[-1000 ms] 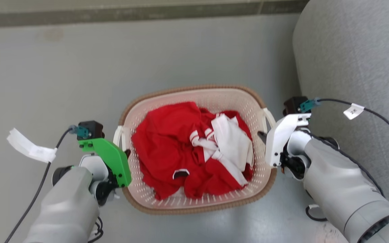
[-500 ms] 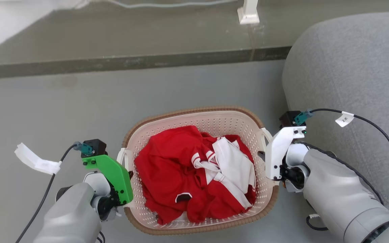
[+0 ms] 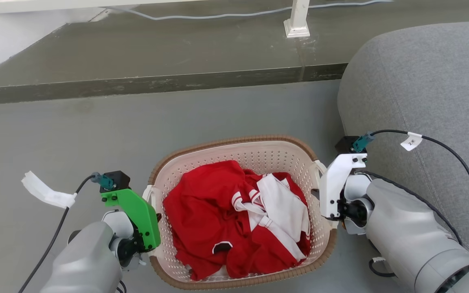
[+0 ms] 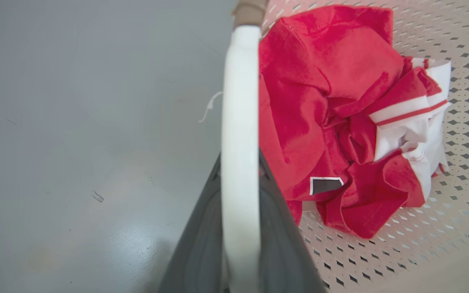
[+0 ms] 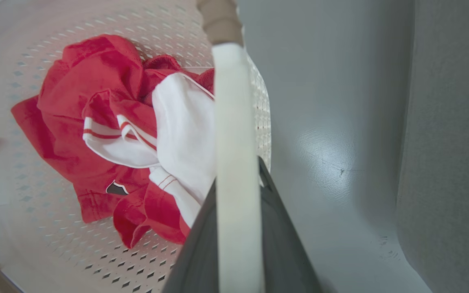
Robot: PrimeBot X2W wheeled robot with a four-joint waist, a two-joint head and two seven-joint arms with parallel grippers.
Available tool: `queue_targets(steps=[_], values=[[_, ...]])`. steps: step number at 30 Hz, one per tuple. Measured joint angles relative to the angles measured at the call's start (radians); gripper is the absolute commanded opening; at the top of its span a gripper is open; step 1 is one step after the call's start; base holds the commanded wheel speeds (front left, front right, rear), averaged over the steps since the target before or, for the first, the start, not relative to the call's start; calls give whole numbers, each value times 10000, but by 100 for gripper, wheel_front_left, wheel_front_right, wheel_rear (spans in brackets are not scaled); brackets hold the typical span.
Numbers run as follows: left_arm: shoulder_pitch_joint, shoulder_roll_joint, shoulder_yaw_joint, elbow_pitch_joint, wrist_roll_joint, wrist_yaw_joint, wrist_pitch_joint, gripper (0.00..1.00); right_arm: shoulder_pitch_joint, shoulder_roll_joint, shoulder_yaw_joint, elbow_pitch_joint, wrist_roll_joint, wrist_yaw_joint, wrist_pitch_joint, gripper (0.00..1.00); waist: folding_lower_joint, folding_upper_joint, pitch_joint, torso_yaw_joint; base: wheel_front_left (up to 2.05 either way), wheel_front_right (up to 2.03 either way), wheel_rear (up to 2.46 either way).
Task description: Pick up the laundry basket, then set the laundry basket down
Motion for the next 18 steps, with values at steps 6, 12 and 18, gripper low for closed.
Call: queue_targets(steps=[6, 12, 18], values=[[-1, 4, -36, 23, -104, 0, 211, 0, -2, -2, 46, 15, 130, -2, 184, 0, 0, 0, 73, -12, 0, 0, 0], [-3, 4, -81, 92, -297, 0, 476, 0, -4, -2, 117, 35, 251, -4, 443, 0, 0, 0, 140, -28, 0, 0, 0], [-10, 12, -102, 98, -357, 0, 562, 0, -16, -8, 196, 35, 316, -4, 476, 0, 0, 0, 168, -42, 0, 0, 0]])
